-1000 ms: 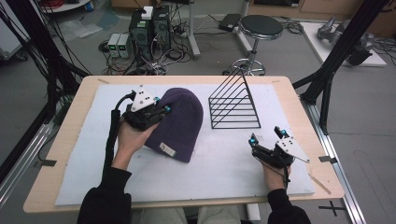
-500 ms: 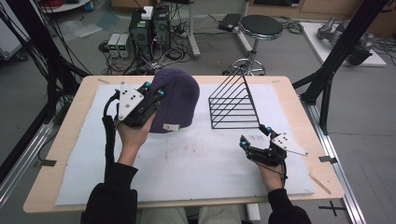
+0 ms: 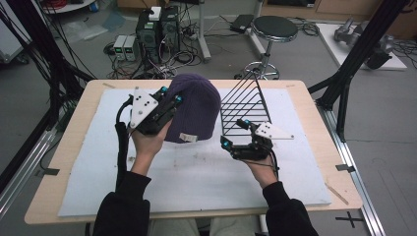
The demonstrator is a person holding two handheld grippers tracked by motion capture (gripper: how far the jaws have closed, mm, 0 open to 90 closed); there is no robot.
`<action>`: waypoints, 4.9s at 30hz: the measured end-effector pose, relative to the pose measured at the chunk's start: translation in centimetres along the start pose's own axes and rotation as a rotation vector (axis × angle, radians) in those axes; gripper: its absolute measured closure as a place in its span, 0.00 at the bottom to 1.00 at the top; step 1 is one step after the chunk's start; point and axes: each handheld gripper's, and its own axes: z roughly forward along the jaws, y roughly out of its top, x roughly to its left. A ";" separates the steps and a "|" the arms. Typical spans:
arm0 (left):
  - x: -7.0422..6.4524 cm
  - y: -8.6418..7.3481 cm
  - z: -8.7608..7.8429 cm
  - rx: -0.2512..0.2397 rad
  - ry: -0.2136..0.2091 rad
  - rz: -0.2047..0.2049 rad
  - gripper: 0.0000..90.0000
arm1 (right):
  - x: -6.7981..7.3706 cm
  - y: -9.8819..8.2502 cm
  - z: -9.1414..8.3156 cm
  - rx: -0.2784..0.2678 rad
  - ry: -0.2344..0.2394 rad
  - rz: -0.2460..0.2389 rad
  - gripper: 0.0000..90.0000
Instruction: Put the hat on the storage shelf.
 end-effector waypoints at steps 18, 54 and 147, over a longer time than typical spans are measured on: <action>0.1 0.5 -0.8 -0.041 -0.014 -0.027 0.81 | -0.2 1.9 4.7 0.058 0.047 0.010 0.09; 0.6 2.0 5.4 -0.053 -0.001 0.020 0.82 | -5.9 9.4 5.0 0.253 -0.012 -0.066 0.88; -9.7 -6.3 15.2 0.151 -0.091 -0.112 0.64 | -15.1 1.7 -5.9 0.432 -0.447 0.170 0.33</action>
